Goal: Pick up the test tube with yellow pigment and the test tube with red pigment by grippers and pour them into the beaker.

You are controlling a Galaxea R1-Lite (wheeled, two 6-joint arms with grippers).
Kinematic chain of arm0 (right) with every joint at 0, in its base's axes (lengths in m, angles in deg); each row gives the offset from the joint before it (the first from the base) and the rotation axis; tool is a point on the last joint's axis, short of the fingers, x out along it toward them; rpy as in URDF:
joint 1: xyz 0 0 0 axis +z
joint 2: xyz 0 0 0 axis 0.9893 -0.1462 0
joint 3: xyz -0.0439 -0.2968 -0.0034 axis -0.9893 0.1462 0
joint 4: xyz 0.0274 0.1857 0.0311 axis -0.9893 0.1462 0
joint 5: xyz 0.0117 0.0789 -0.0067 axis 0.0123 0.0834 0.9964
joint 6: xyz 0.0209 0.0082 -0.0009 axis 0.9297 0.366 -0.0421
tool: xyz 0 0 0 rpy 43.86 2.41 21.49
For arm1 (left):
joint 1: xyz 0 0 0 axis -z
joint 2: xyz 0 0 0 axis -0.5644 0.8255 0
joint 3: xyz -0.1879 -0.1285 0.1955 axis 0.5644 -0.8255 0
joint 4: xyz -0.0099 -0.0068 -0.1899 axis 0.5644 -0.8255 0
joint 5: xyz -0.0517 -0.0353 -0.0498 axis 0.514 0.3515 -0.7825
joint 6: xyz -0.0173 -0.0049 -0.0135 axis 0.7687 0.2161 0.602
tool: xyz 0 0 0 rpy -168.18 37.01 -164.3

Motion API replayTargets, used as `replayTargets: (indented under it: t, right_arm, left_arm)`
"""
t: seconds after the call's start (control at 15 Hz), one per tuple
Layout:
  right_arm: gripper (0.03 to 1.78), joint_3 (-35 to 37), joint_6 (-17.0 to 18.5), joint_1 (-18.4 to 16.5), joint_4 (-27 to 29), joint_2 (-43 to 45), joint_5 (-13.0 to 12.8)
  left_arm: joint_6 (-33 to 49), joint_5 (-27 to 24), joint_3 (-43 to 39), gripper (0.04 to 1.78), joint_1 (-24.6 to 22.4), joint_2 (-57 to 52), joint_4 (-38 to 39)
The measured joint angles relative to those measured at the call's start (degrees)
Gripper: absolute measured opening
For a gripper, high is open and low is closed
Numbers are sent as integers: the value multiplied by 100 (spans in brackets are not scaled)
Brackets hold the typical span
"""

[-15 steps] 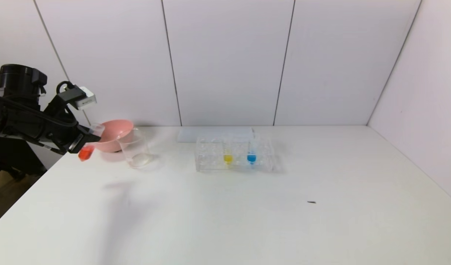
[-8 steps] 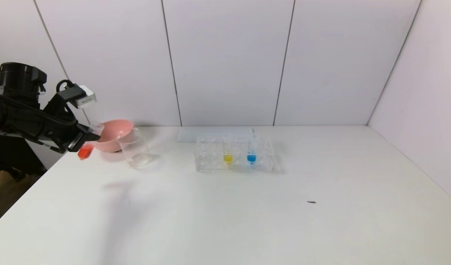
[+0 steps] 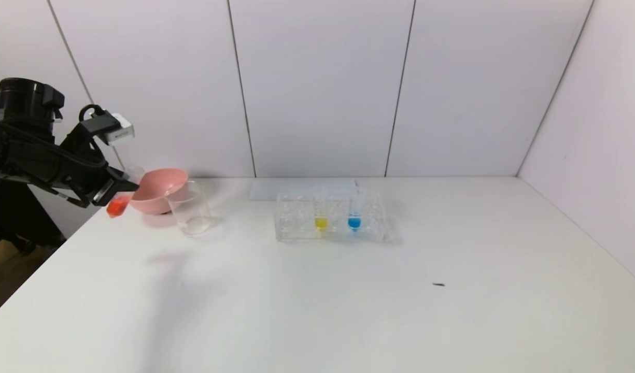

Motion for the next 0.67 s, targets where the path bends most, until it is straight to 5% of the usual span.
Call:
replayTargets:
  t: [0.67]
  right_arm:
    - [170,0,0,0,0,0,0]
  left_arm:
    - [-763,-5,936,43,21,429,-851]
